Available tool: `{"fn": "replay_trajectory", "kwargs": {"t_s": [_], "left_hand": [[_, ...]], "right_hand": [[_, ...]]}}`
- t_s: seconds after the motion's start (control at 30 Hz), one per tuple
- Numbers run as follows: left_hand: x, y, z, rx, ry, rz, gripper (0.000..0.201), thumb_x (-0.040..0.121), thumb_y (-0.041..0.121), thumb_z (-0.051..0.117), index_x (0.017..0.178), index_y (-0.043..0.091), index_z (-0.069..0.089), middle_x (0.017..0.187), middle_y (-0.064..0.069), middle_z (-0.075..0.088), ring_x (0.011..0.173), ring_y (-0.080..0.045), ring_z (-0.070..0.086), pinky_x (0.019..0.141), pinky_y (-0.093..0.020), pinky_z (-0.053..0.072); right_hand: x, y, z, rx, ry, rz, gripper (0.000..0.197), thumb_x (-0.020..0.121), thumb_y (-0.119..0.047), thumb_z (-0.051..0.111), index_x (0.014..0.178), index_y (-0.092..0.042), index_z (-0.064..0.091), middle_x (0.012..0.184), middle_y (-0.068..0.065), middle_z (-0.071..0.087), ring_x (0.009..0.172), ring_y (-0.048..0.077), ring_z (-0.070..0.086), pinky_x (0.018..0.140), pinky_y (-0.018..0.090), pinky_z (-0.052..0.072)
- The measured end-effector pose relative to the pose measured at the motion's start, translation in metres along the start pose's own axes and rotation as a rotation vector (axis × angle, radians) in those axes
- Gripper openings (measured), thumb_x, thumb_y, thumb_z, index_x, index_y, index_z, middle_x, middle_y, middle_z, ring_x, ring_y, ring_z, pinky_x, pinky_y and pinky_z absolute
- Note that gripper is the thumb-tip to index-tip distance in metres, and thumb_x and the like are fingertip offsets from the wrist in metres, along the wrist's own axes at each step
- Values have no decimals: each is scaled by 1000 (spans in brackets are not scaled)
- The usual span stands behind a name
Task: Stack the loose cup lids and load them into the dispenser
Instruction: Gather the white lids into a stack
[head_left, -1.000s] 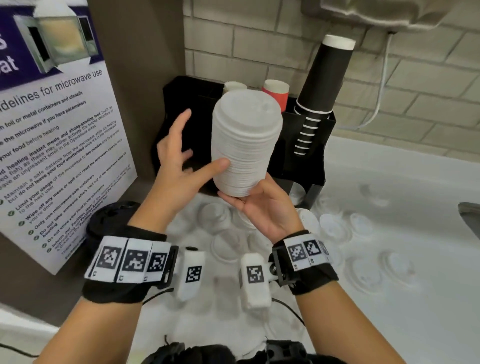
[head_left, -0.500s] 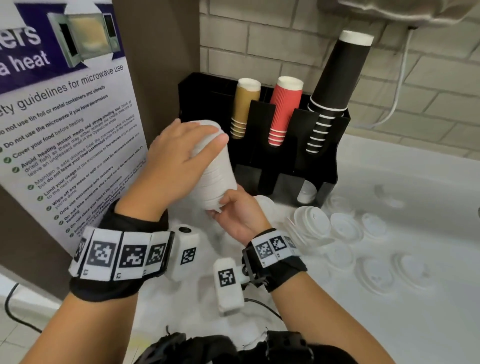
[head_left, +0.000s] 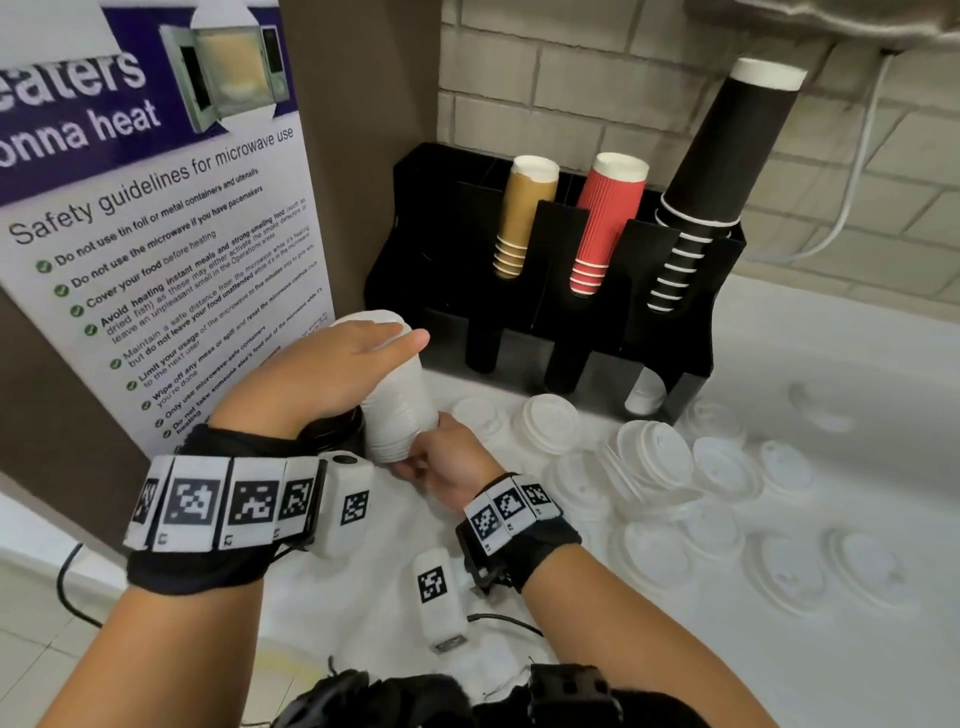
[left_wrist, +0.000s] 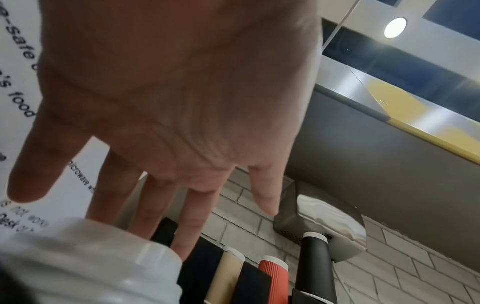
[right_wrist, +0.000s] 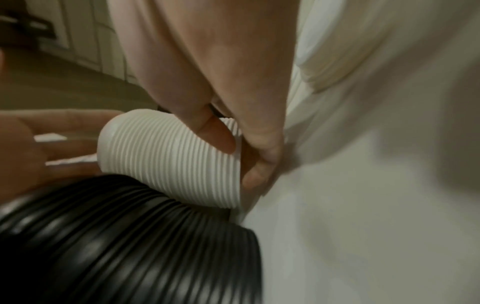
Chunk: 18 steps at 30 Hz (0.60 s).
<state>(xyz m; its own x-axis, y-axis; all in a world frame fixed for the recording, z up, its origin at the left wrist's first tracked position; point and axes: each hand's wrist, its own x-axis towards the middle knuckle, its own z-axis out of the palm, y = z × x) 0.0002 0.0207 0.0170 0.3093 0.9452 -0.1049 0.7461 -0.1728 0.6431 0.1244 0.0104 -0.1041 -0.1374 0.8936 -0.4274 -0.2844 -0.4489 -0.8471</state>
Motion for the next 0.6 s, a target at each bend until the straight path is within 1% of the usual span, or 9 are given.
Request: {"fn": "replay_trajectory", "kwargs": {"t_s": [0.03,0.07,0.13,0.17,0.23,0.3,0.4,0.47,0.6], "left_hand": [[0,-1,0,-6,-1,-8,52,95,60,38,128,27,62,143,8,52,131,-10,42,96,-26,25],[0,-1,-1,1,-5,-24,54,93,62,38,131,29,59,146,9,48,135,-10,39,101,-28,25],[-1,-3,-2,46,-16,-77,64,90,67,40,143,32,46,156,11,34,145,-11,27,115,-34,19],[-2,-4,-2,76,-25,-98,69,88,67,43,148,32,40,159,10,28,147,-12,22,118,-36,15],[-4,-6,-4,148,-63,-93,80,84,61,58,152,31,29,162,8,19,149,-13,17,119,-35,14],[-6,-7,-5,226,-105,-62,94,78,45,76,154,28,22,162,6,18,148,-13,18,117,-31,18],[-10,-7,-6,296,-128,-57,104,72,22,83,154,29,21,157,4,27,141,-16,29,109,-30,29],[-12,-7,-6,319,-148,-67,105,71,13,81,154,29,20,155,2,29,138,-17,32,107,-31,34],[-13,-7,-8,336,-159,-94,102,73,5,76,155,28,20,157,1,26,140,-18,29,109,-32,33]], "right_hand": [[1,0,0,-159,11,4,26,82,13,34,94,-1,53,65,12,57,48,18,52,44,23,35],[2,0,-1,-306,14,7,21,84,8,40,97,0,54,68,15,54,48,20,50,44,24,32],[6,-3,-2,-564,0,-2,21,86,-2,50,106,2,55,73,17,58,55,24,54,49,31,42],[8,-5,-2,-696,-1,-14,26,87,-8,53,110,3,55,82,18,63,66,27,60,59,36,49],[10,-9,-2,-930,4,-36,36,88,-19,58,119,1,54,106,20,67,89,31,63,78,41,53],[9,-12,-3,-1075,5,-38,48,90,-27,60,128,0,46,120,19,61,101,30,60,82,39,50],[7,-17,-4,-1185,-10,-42,57,94,-27,57,136,2,32,129,19,52,114,31,55,91,37,48],[7,-19,-3,-1158,-17,-53,56,95,-24,56,138,0,30,129,18,53,115,31,55,97,40,47],[9,-19,1,-1135,-50,-68,47,95,-18,52,135,-1,34,124,21,57,113,34,57,93,42,49]]}}
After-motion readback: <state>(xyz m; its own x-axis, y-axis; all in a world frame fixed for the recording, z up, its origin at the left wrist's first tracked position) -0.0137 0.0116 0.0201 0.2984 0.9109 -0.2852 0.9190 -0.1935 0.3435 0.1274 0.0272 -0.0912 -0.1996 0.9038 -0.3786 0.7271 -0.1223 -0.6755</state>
